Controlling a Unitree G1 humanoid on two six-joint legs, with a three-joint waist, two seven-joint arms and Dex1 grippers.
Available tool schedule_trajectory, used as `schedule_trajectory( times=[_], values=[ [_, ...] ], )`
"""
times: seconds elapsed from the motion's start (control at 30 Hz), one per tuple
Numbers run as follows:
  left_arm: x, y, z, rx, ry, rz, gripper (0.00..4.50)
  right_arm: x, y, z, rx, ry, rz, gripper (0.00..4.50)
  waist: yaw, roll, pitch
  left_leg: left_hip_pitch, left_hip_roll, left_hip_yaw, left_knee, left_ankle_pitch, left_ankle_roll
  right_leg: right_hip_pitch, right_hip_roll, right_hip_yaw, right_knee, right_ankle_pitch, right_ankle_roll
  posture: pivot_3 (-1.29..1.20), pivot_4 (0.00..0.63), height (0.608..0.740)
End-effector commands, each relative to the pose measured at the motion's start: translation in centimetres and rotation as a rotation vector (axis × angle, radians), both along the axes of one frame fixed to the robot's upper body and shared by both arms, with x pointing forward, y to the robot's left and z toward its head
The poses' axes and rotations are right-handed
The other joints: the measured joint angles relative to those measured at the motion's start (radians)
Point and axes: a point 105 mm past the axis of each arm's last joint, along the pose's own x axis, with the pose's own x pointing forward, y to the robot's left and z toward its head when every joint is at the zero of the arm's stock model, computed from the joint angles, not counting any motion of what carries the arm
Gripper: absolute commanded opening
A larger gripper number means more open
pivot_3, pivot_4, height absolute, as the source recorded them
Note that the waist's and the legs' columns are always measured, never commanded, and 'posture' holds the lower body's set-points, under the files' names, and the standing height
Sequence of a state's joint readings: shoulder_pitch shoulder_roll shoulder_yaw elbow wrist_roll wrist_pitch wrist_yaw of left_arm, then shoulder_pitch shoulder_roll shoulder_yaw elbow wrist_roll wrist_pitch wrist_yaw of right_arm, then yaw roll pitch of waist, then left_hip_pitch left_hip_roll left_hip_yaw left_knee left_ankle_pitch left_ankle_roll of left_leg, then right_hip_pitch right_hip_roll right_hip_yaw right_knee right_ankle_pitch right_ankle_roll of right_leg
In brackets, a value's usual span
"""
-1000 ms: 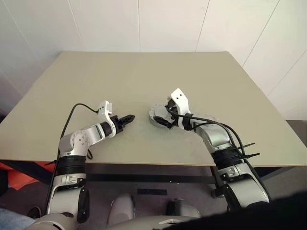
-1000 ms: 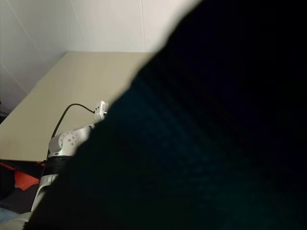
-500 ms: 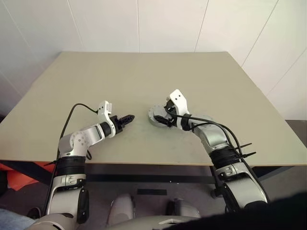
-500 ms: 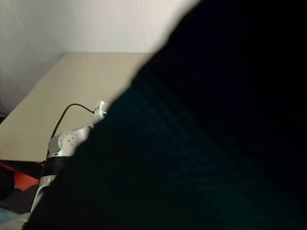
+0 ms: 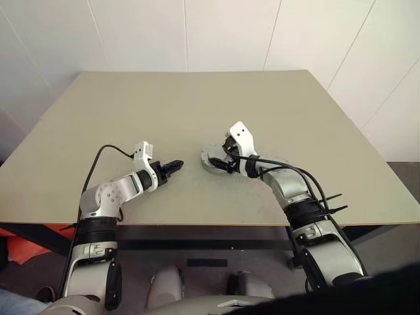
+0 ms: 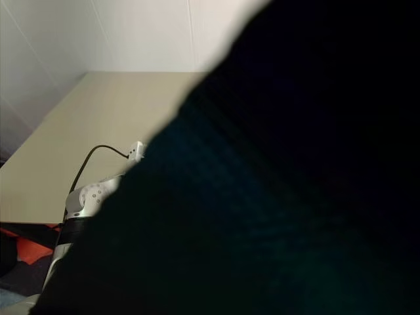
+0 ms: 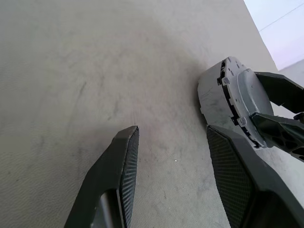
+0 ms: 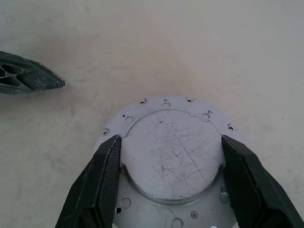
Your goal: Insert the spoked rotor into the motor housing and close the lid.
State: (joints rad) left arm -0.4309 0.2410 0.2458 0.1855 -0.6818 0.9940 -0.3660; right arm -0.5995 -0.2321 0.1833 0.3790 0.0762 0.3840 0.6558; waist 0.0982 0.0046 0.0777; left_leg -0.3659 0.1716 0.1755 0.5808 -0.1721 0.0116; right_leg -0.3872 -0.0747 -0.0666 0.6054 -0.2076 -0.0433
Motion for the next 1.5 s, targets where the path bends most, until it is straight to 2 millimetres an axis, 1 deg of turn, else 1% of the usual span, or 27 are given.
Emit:
schedule_trajectory(
  times=[0.03,0.17,0.4,0.57,0.73,0.97,1.17,1.27,1.33,1.4,1.5],
  values=[
    [0.3,0.1,1.4,0.0,-0.054,0.0,2.37,-0.2,0.5,-0.5,-0.023,0.022,0.026,3.12,-0.001,0.0,0.0,0.0,0.0,0.0,0.0,0.0,0.0,0.0,0.0,0.0,0.0,0.0,0.0,0.0,0.0,0.74],
    [0.2,0.1,1.3,-0.001,-0.052,0.001,2.37,-0.1,0.2,-1.0,-0.028,0.047,-0.001,3.12,-0.002,0.0,0.0,0.001,0.0,0.0,0.0,0.0,0.0,0.001,0.0,0.0,0.0,-0.002,0.004,0.0,0.0,0.74],
    [0.1,-0.1,1.3,-0.002,-0.049,-0.001,2.37,0.3,0.0,-1.5,-0.041,0.073,-0.041,3.12,-0.003,0.0,0.0,0.004,0.0,0.0,0.0,0.0,0.0,0.003,0.0,0.0,0.0,-0.003,0.005,0.0,0.0,0.74],
    [0.0,0.0,1.3,-0.003,-0.049,0.0,2.37,0.1,0.2,-2.0,-0.06,0.084,-0.03,3.12,-0.004,0.0,0.0,0.009,0.0,0.0,0.0,0.0,0.0,0.007,0.0,0.0,0.0,-0.003,0.005,0.0,0.0,0.74],
    [0.0,-0.1,1.3,-0.004,-0.049,0.001,2.37,0.0,0.0,-2.9,-0.09,0.105,-0.033,3.12,-0.005,0.0,0.0,0.019,0.0,0.0,-0.002,0.0,0.0,0.017,0.0,0.0,-0.003,-0.004,0.006,0.0,0.0,0.74],
    [0.0,-0.2,1.3,-0.007,-0.047,-0.003,2.37,-0.1,-0.2,-4.1,-0.13,0.135,-0.047,3.12,-0.006,0.0,-0.001,0.021,0.0,0.0,-0.002,0.0,0.0,0.018,0.0,0.0,-0.004,-0.004,0.006,0.0,0.0,0.74],
    [-0.1,-0.3,1.3,-0.008,-0.045,-0.006,2.37,-0.1,-0.2,-4.3,-0.136,0.147,-0.04,3.12,-0.009,0.0,-0.001,0.022,0.0,-0.001,-0.003,0.0,0.0,0.019,0.0,-0.001,-0.007,-0.004,0.006,0.0,0.0,0.74],
    [-0.1,-0.4,1.3,-0.012,-0.046,-0.006,2.37,-0.3,-0.4,-4.5,-0.149,0.154,-0.03,3.12,-0.012,0.0,-0.001,0.022,0.0,-0.002,-0.005,-0.001,0.0,0.02,0.0,-0.003,-0.012,-0.004,0.006,0.0,0.0,0.74],
    [-0.1,-0.5,1.5,-0.026,-0.049,-0.005,2.37,-0.4,-0.5,-4.6,-0.156,0.155,-0.028,3.12,-0.013,-0.001,-0.002,0.022,0.0,-0.002,-0.007,-0.001,0.0,0.022,0.0,-0.005,-0.018,-0.004,0.006,0.0,0.0,0.74],
    [0.1,-0.8,1.9,-0.053,-0.052,-0.004,2.37,-0.4,-0.6,-4.6,-0.158,0.154,-0.027,3.12,-0.016,-0.002,-0.002,0.022,0.0,-0.002,-0.007,-0.001,0.001,0.023,0.0,-0.004,-0.018,-0.004,0.006,0.0,0.0,0.74],
    [1.0,-2.2,3.4,-0.155,-0.057,0.0,2.37,-0.3,-0.6,-4.5,-0.158,0.152,-0.024,3.12,-0.017,-0.002,-0.003,0.022,0.0,-0.002,-0.007,-0.001,0.001,0.023,0.0,-0.004,-0.018,-0.004,0.006,0.0,0.0,0.74]
  ],
)
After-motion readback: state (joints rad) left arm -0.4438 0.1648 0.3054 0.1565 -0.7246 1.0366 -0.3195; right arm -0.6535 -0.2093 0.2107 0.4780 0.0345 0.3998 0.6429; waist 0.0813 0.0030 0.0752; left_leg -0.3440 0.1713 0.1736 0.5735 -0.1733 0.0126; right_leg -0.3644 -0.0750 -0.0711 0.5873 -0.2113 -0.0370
